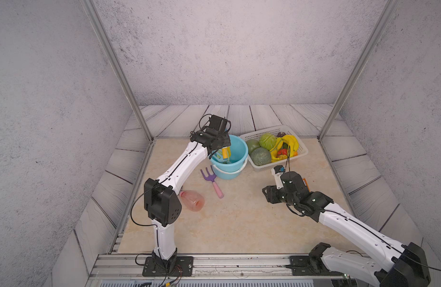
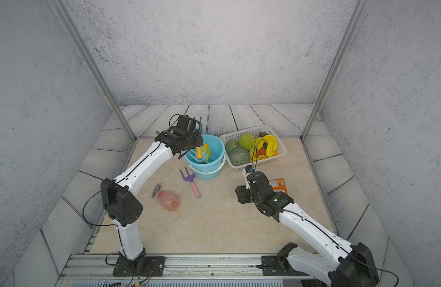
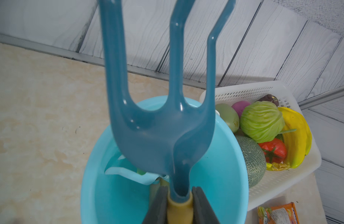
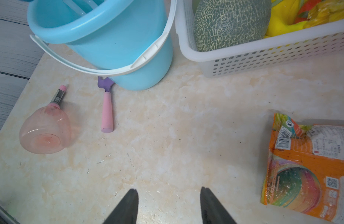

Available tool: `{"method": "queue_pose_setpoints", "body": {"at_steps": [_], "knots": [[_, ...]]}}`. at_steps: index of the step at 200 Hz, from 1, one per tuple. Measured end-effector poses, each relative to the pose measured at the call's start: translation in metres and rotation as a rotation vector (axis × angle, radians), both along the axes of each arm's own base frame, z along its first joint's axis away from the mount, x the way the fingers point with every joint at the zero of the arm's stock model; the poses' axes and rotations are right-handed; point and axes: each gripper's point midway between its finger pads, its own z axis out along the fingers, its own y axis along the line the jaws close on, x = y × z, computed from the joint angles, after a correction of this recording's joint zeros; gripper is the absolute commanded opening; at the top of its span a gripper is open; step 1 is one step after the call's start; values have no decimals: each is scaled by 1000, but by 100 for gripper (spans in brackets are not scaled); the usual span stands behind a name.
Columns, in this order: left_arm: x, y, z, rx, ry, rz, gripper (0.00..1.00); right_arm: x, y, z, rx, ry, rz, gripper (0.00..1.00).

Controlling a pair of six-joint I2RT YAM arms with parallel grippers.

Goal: Organize the gardening tools
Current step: Place the gardening tool in the container, then pick up the gardening tool from the center of the board.

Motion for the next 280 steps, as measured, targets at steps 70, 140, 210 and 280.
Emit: {"method": "queue_pose_setpoints", "body": {"at_steps": [70, 140, 210, 280], "knots": [[23, -22, -33, 127, -76, -40, 3, -4, -3, -11, -10, 14, 1, 56], [13, -23, -86, 215, -80, -54, 7, -2, -1, -14, -2, 3, 1, 56], [8, -16, -42, 188, -174, -41, 64, -2, 1, -15, 0, 11, 8, 56], [-30, 9, 43, 115, -266, -24, 84, 2, 4, 3, 16, -7, 10, 59]]}}
